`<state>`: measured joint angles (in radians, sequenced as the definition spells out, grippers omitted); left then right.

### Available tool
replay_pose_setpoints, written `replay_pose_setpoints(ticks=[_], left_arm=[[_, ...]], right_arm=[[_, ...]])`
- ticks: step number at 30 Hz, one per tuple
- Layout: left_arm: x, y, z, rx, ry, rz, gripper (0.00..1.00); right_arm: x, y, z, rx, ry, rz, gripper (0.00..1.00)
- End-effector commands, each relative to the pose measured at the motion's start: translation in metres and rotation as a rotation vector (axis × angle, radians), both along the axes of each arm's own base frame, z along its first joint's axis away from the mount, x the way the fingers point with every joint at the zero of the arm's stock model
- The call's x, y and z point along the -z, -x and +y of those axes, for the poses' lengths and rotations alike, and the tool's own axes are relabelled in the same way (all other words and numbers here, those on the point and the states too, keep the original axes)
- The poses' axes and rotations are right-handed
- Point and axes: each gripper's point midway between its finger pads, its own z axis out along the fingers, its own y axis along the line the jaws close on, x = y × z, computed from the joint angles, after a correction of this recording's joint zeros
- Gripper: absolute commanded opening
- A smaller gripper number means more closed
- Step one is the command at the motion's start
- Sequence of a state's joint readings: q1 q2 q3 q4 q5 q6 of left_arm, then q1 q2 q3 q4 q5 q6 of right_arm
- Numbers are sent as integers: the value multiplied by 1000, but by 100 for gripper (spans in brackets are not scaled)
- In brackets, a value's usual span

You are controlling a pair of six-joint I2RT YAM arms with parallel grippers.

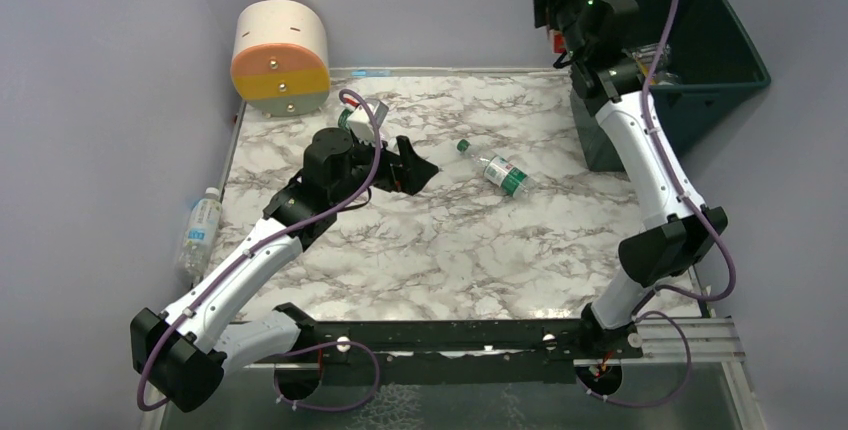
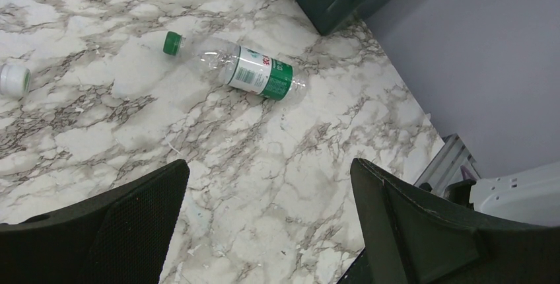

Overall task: Put the plastic bottles in the bin
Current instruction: Place the plastic bottle in the trash bin.

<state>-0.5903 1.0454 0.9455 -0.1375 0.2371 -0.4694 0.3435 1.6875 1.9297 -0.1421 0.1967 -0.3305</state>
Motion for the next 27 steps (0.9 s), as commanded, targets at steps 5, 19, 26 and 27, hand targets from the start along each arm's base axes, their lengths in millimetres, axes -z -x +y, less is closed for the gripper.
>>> replay_pose_setpoints(ticks=[5,19,26,27], left_arm=[[-6,-2,6,-19,-14,-25,99],[-7,-6,3,-10,-24,-25,99],[-6,-7,3,-11,-33,-25,99],[-5,-8,2,-10,-34,-23,99]], right_arm=[[-46,-12,-99,183,-134,-108,61],[-18,-27,-218,428,-319,-64,62],[-1,-36,-255,468,-399,-30,62],[1,-37,-257,470,-406,-25,62]])
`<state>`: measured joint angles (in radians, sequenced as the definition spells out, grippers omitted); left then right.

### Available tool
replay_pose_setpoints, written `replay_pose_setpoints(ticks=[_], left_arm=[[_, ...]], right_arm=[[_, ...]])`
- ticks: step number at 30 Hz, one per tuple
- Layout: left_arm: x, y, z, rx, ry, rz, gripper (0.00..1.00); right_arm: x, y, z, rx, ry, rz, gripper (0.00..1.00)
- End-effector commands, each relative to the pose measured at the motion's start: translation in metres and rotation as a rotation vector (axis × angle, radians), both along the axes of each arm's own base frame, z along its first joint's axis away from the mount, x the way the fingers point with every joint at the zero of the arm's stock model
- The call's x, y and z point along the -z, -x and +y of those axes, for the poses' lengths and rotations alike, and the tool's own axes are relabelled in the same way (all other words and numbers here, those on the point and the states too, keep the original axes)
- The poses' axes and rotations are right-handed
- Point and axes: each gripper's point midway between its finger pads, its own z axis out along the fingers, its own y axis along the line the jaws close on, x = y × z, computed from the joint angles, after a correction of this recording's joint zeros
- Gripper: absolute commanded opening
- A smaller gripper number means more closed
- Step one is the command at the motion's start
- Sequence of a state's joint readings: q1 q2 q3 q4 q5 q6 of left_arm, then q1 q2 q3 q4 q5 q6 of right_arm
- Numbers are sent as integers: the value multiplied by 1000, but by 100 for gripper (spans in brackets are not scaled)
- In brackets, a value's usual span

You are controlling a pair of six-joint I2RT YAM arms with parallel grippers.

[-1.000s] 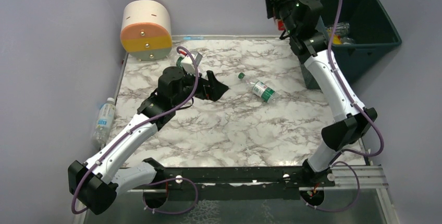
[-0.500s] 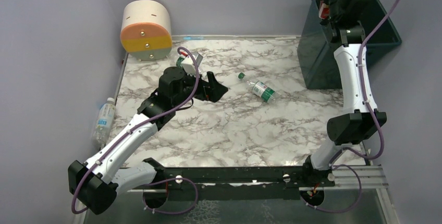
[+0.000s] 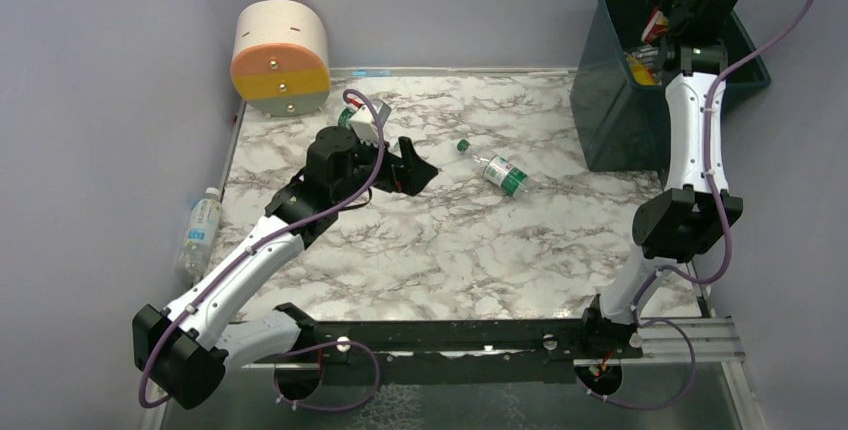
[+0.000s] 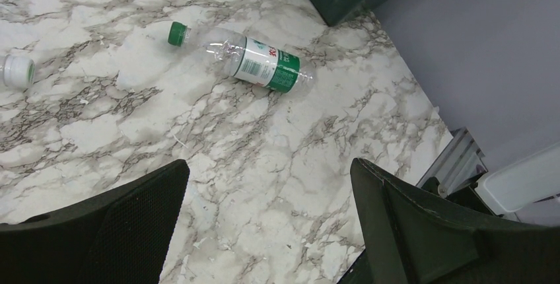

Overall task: Put the plastic bottles in the bin
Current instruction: Place the plastic bottle in the trash bin.

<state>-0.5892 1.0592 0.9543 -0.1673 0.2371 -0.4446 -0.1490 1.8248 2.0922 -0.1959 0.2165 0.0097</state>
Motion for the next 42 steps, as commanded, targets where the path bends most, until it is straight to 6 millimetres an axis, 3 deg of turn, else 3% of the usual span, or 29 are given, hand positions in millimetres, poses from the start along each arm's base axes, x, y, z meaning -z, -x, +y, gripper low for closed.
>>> replay_pose_setpoints(ticks=[1,7,15,21,27,31,35,38,42], left_arm=[[-13,-7,0,-13,3,-34,99],[-10,-9,-2,-10,5,-27,99],[-7,-9,-1,-11,1,-25,99],[-6,-9,-1,-12,-1,-25,99],[-5,-9,-2,-8,2,-22,99],[-4,-9,-4,-3,9,-20,99],[-5,-10,-5,-1,18,-17,99],[-7,-8,-4,-1,22,-20,99],[-5,-6,-1,-11,14,-20,99]], right_arm=[[-5,-1,-8,-12,-68,-27,62],[10,-10,-1,-63,-90,1,70],[7,-9,-2,-58,-102,-4,85],[3,-4,6,-94,-124,-15,86],[-10,5,29,-203,-151,-40,86],[-26,11,74,-373,-146,-60,86],[-39,18,154,-546,-44,-50,87],[-31,22,204,-662,-10,-9,87],[-3,27,243,-774,-3,69,87]])
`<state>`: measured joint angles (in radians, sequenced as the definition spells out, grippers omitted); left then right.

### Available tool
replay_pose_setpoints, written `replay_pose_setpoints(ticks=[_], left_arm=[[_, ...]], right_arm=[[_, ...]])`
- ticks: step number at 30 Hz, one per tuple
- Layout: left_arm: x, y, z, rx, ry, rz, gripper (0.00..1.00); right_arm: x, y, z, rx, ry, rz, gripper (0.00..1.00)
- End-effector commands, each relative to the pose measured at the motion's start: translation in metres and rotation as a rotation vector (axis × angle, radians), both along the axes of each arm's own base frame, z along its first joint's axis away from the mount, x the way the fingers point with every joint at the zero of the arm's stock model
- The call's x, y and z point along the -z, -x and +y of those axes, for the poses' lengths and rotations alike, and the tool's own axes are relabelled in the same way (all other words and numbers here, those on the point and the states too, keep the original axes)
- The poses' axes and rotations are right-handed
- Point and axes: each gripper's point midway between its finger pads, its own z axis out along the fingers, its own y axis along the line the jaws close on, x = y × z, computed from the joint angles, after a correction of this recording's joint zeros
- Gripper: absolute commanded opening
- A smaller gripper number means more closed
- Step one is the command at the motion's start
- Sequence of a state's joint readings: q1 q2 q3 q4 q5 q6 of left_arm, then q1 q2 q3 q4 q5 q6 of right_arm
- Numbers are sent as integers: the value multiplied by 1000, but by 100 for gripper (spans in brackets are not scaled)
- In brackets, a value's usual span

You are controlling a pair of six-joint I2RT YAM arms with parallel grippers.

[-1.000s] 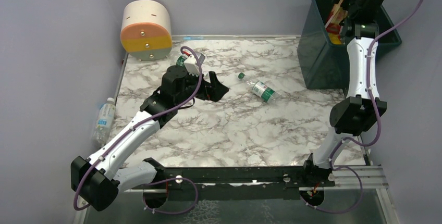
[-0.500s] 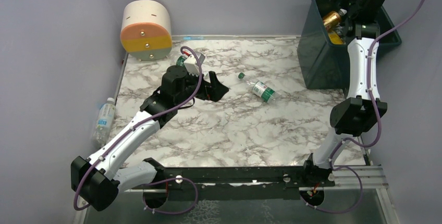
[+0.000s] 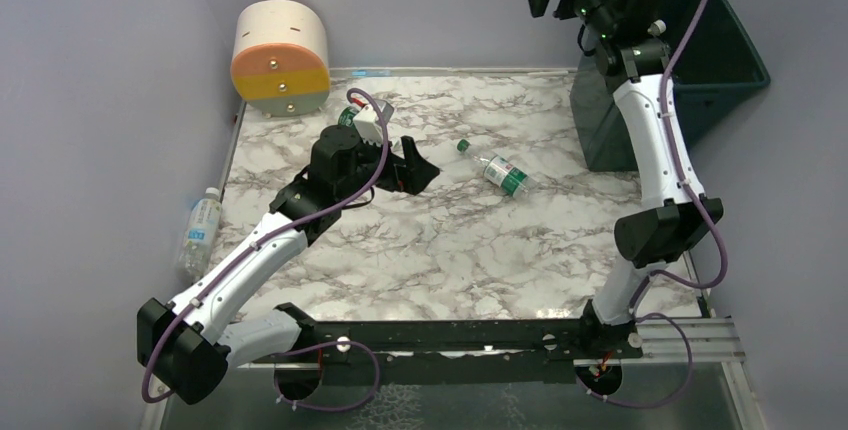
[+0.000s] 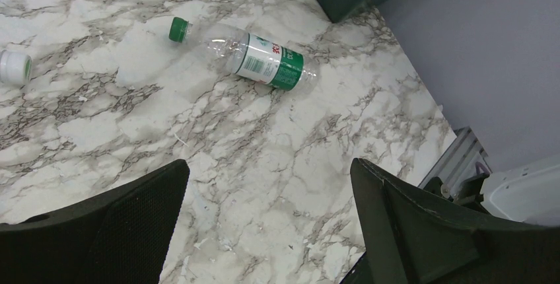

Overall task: Put the plastic bottles in the bin
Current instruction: Place the plastic bottle in the trash bin.

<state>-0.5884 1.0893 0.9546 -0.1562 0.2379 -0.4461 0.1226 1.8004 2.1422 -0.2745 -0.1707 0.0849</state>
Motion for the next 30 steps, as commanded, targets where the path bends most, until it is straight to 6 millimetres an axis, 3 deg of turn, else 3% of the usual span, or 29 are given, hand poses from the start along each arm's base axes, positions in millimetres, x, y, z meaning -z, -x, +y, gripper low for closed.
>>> replay_pose_setpoints(ticks=[1,5,6,10,20,25,30], left_arm=[[-13,-1,3,-12,22,-36,99],[-10,0,3,-12,22,-30,99],[-10,0,1,-4,28,-30,99],[-13,-1,-2,4,32,-29,99],[-14,-2,-4,11,35,-24,99],[-15,-2,-5,21,38,-25,99],[-12,-1,-9,37,40,-15,99]], right_arm=[[22,17,33,-140,74,59,87],[64,20,58,-252,120,161,87],[108,25,70,-327,155,281,87],[154,33,78,-402,221,407,87],[219,41,81,-406,273,590,88],[272,62,81,-386,276,678,88],[307,82,82,-399,268,740,87]])
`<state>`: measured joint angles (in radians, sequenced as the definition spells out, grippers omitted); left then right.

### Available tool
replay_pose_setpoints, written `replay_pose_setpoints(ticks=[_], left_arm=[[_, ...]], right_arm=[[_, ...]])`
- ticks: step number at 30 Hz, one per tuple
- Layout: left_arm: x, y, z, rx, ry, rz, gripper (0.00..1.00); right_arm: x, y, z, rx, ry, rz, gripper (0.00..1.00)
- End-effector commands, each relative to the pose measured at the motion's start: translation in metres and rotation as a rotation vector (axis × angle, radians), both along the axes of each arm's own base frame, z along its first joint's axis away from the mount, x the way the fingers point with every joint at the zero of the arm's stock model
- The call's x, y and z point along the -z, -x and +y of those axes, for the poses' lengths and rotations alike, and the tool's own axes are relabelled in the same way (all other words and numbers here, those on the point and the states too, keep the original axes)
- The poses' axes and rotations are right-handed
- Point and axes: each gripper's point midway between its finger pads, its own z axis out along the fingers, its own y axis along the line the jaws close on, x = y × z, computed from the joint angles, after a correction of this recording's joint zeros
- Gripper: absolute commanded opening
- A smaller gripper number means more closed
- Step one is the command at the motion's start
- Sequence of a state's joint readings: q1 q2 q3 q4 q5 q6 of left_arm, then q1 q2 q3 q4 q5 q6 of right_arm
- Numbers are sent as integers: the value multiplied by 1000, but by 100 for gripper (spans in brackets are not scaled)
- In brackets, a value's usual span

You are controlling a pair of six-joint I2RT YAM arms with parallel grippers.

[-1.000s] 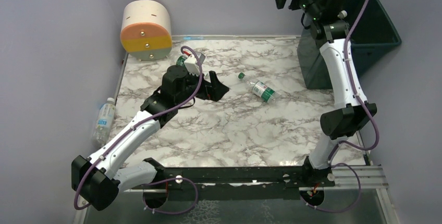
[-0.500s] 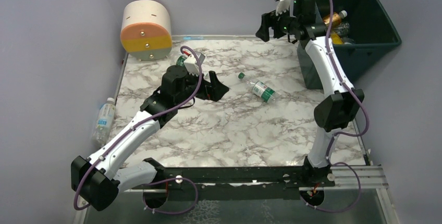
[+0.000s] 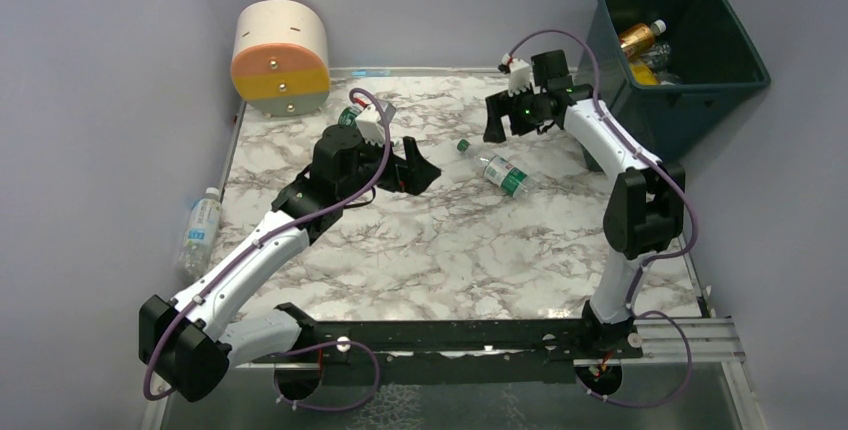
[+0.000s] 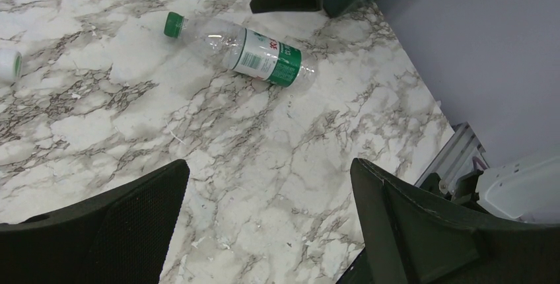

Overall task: Put the plastic bottles in the bin
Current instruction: Place the plastic bottle in the trash bin, then pick up the plastic bottle at the center of the board.

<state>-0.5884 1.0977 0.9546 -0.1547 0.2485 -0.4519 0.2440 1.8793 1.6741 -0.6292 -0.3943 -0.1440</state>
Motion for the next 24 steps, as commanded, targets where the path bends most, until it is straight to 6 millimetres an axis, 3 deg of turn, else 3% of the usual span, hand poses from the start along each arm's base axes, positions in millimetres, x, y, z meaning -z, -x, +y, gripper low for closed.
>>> replay_pose_setpoints(ticks=[1,15,24], left_arm=[[-14,-1,-8,32,41,-25,99],[-16,2,-5,28,55,-25,99],[-14,5,-3,23,56,-22,99]], right_arm=[[-4,5,5,6,-11,-52,87],[84,10,15,-10,112,84,86],[103,1,8,45,191,79,86]])
